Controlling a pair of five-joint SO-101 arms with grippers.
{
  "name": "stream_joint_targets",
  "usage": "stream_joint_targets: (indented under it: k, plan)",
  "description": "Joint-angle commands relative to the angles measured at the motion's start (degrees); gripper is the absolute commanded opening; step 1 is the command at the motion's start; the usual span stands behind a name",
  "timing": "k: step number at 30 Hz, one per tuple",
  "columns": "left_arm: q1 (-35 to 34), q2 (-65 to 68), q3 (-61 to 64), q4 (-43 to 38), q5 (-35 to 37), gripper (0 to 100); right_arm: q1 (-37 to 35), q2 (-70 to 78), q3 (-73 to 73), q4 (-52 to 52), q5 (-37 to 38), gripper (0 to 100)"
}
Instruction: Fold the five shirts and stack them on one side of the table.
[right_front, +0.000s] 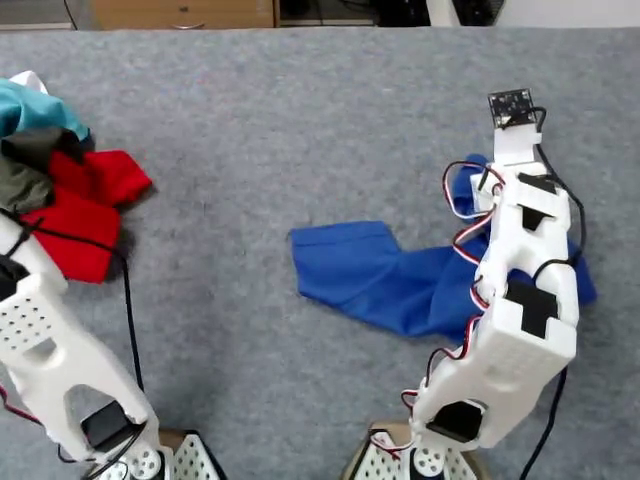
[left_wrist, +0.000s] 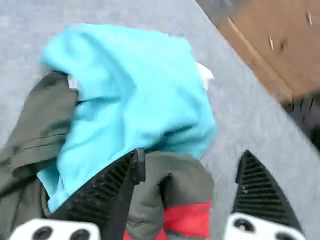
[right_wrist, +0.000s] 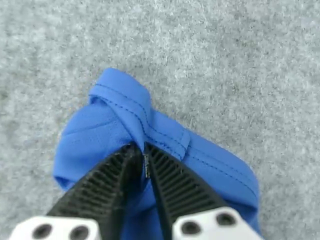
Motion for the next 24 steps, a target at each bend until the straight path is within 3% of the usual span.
stream_joint_targets:
  k: [1,4,8,12,17,24]
  plan:
    - [1.0,-7.8,0.6,0.7,-4.2,26,1.3,-2.5,-0.2,-1.2,0.6,0.2]
    - [1.1,-12.5,0.6,0.7,-10.6,32,1.3,-1.3,-0.6,-1.0,0.5,0.2]
    - [1.1,-16.9,2.2,0.8,-14.1,27,1.3,0.3,-3.2,0.5,0.2,0.2]
    - [-2.5,-24.0,10.4,0.8,-14.1,18,0.5,0.4,-10.0,16.5,0.4,0.2]
    - [-6.2,-36.1,34.0,0.8,-14.2,9,-7.9,-2.8,-27.0,35.2,0.5,0.2]
    - [-5.9,-58.4,68.2,0.6,-18.2,8,-24.2,-6.5,-57.5,41.0,0.5,0.2]
